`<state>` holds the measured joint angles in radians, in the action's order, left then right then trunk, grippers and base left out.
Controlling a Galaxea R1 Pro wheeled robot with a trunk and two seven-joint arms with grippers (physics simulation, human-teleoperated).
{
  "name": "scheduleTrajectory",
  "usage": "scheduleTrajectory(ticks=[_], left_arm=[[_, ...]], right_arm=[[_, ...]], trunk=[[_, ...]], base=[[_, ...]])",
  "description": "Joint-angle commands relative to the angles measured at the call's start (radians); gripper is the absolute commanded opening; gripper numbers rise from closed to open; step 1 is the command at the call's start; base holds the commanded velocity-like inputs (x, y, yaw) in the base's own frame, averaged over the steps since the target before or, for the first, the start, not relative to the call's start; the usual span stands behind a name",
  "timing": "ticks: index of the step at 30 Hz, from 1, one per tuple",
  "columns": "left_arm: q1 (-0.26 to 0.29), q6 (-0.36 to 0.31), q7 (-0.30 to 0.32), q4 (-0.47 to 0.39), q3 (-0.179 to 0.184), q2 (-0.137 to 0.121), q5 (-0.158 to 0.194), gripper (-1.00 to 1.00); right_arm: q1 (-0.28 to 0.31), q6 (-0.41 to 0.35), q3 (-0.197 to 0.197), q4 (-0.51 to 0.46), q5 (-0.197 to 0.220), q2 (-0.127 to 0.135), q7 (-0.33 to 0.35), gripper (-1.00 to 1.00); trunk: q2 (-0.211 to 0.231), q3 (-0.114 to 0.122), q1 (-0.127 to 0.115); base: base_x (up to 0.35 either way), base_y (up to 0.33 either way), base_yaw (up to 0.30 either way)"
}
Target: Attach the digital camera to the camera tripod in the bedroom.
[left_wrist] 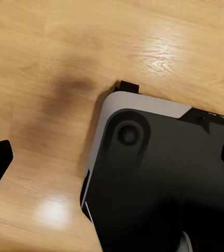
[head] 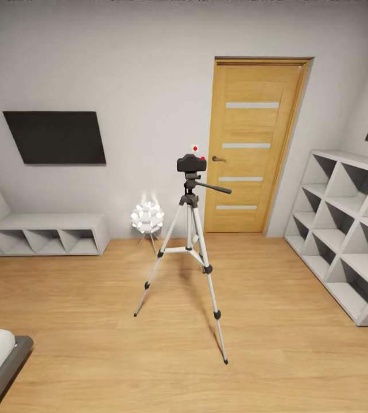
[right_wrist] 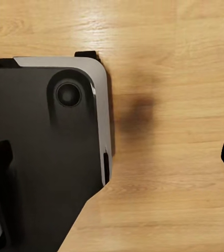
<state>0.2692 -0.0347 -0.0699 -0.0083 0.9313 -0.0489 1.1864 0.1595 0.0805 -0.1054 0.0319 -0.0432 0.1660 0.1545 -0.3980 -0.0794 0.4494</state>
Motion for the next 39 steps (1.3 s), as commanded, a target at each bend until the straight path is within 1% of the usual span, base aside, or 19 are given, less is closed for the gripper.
scheduleTrajectory(ticks=[1,18,24,28,32,34,39], left_arm=[[0.001,-0.004,-0.004,-0.001,0.009,0.0,0.007,1.0],[0.001,-0.002,-0.003,0.0,0.008,-0.001,0.009,1.0],[0.0,0.023,-0.001,0.004,0.009,0.001,0.007,1.0],[-0.017,0.027,0.002,0.004,0.01,0.001,0.005,1.0],[-0.028,0.03,0.003,0.004,0.01,0.001,-0.011,1.0],[-0.033,0.031,0.004,0.005,0.01,-0.001,-0.032,1.0],[-0.035,0.032,0.004,0.005,0.011,-0.001,-0.047,1.0]], right_arm=[[0.002,0.006,-0.008,0.003,-0.004,0.0,0.004,1.0],[0.002,0.005,-0.008,0.003,-0.004,0.001,0.004,1.0],[0.002,0.005,-0.008,0.003,-0.004,0.001,0.004,1.0],[0.002,0.005,-0.008,0.003,-0.004,0.001,0.004,1.0],[0.002,0.005,-0.008,0.003,-0.004,0.001,0.004,1.0],[0.002,0.005,-0.008,0.003,-0.004,0.001,0.004,1.0],[0.002,0.005,-0.008,0.003,-0.004,0.001,0.004,1.0]], trunk=[[-0.002,0.0,0.001],[-0.002,0.027,0.001],[-0.002,0.036,0.001],[-0.002,0.043,0.001],[-0.002,0.049,0.001],[-0.002,0.053,0.001],[-0.002,0.061,0.001]], base=[[0.0,0.0,0.0],[0.0,0.0,0.0],[0.0,0.0,0.0],[0.0,0.0,0.0],[0.0,0.0,0.0],[0.0,0.0,0.0],[0.0,0.0,0.0]])
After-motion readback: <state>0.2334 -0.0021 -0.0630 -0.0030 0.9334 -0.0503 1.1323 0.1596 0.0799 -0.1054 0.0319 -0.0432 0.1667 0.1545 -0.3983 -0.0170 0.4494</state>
